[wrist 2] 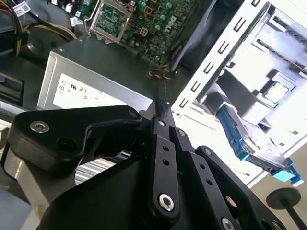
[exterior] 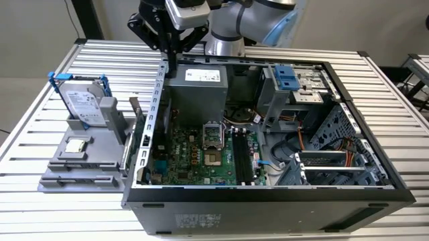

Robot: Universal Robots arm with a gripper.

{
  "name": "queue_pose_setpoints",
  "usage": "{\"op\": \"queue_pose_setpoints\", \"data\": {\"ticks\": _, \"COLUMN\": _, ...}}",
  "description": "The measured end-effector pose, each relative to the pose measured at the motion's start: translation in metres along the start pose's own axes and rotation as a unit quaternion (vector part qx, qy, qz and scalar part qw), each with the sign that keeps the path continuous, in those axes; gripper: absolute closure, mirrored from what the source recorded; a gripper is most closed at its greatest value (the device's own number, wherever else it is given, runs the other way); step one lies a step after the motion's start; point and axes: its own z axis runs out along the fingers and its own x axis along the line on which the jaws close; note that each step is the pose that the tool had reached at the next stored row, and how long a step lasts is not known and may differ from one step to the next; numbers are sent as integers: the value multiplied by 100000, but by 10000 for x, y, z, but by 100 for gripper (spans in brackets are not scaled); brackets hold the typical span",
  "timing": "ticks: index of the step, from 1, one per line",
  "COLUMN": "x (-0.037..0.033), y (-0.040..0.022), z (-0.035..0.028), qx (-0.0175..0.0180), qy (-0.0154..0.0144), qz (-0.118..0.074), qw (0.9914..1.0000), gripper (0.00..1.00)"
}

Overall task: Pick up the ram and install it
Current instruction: 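Reach for the ram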

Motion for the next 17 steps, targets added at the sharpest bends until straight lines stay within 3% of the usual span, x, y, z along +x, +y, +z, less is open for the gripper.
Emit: {"op": "queue_pose_setpoints", "data": {"ticks": 17, "x": 112, "y": -8, "z": -3, "qx": 1, "qy": 1, "qz": 1, "qw": 100000, "gripper": 100}}
